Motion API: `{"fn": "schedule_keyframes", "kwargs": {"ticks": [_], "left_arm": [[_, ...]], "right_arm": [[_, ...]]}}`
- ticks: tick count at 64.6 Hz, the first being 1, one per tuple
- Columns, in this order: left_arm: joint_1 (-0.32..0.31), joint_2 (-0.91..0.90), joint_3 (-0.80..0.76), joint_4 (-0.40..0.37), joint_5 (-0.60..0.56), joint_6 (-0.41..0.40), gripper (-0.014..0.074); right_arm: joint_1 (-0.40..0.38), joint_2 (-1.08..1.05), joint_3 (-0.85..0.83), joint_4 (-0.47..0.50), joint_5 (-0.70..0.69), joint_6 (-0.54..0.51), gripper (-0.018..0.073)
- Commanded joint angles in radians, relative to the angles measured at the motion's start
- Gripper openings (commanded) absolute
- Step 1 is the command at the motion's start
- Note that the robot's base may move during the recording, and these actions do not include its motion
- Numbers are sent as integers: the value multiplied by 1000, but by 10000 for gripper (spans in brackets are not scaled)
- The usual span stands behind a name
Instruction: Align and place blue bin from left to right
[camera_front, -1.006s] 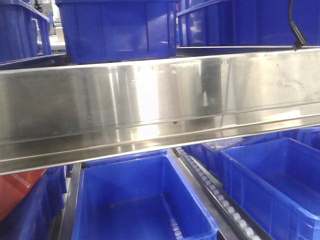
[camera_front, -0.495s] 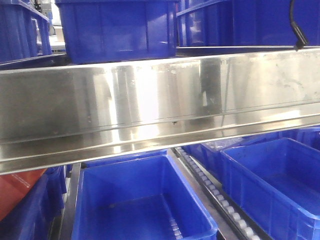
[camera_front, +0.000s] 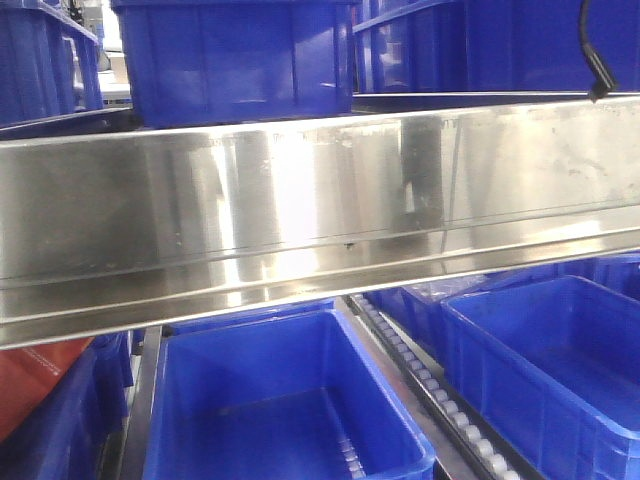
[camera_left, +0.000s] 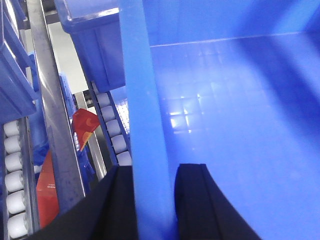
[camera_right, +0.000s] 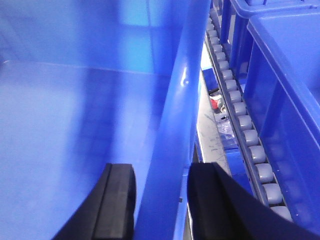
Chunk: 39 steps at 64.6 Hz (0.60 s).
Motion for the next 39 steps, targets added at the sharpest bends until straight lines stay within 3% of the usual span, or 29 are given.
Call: {"fn": "schedule_keyframes", "kwargs": {"ticks": [1,14,24,39], "left_arm": [[-13,-31,-19,-36,-62,17,-13],[-13,-31,-19,-36,-73,17,-13],[-13,-20,-19,-88,-44,17,-13],[-13,43,-19,-96,-38,-58,-13]], "right_arm": [[-3,-18,-19,-27,-113,20,-79],[-3,-18,-19,-24,-124,20,-79],[-12,2,-19,-24,-135,13,-79],[-43,70,-19,-19,-188,-23,-79]]}}
